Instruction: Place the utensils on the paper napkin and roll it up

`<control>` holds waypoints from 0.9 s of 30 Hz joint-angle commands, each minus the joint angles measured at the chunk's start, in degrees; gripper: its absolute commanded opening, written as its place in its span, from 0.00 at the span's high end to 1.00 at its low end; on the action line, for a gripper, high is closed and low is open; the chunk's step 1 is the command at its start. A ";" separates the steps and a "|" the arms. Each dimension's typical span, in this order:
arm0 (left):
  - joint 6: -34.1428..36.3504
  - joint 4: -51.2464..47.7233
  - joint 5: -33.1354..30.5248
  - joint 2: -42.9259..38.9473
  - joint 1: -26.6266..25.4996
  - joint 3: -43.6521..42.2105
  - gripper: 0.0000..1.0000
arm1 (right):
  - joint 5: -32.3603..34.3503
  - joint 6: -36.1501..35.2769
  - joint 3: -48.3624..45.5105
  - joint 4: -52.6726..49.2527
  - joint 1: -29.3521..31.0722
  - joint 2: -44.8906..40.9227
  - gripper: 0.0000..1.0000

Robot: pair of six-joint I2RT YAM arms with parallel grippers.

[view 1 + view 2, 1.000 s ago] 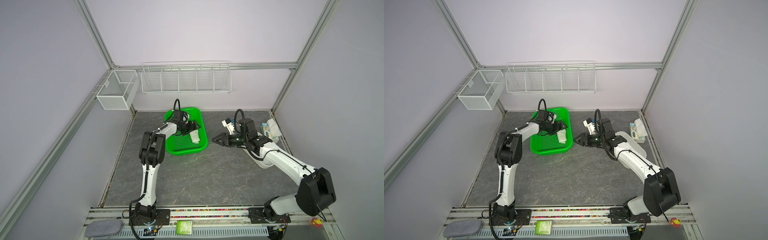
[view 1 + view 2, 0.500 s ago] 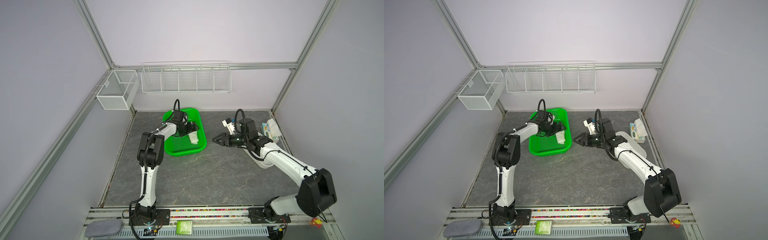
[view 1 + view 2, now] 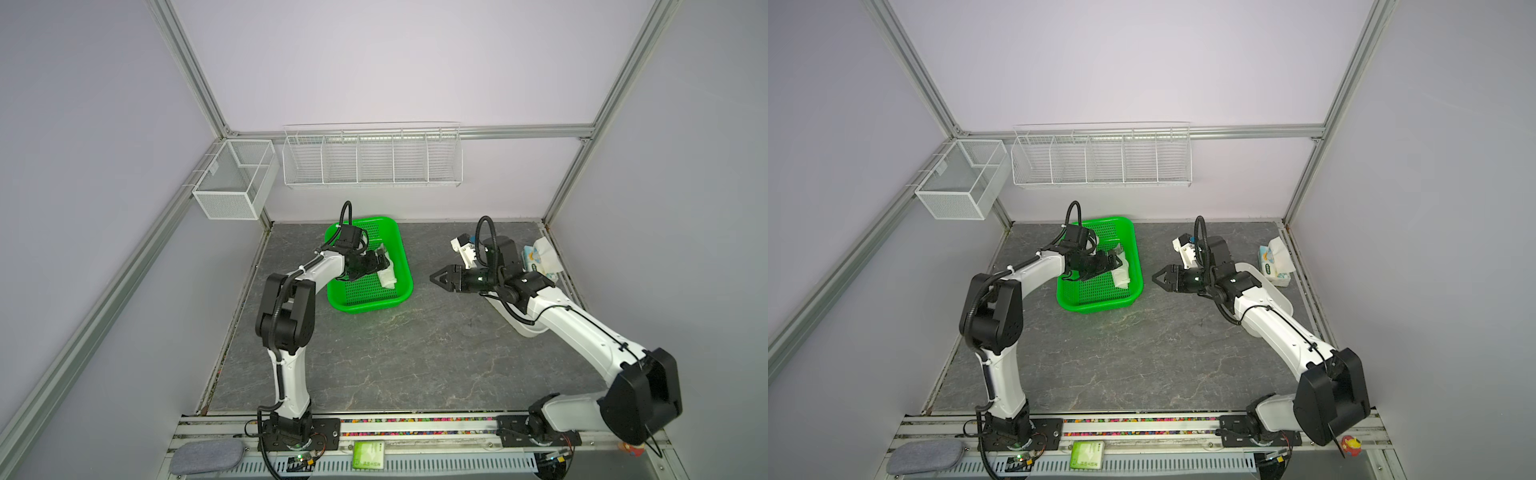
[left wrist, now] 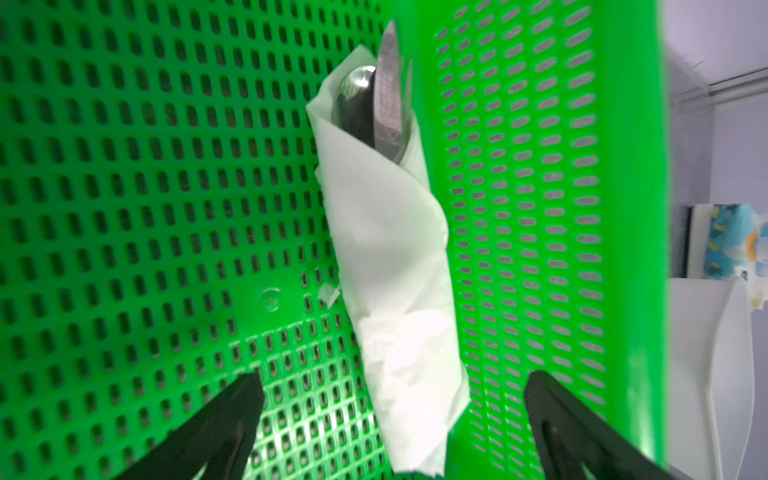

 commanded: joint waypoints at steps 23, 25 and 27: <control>16.73 40.96 -61.35 -49.41 9.71 -55.18 0.01 | 58.56 -24.88 -30.55 40.23 -17.60 -4.27 0.10; 16.38 45.35 -61.49 -47.21 12.07 -57.35 0.01 | 55.24 -27.95 -32.08 46.21 -17.98 -1.33 0.10; 16.29 50.55 -58.86 -44.74 14.32 -59.45 0.01 | 53.08 -32.17 -32.53 50.54 -17.82 1.28 0.10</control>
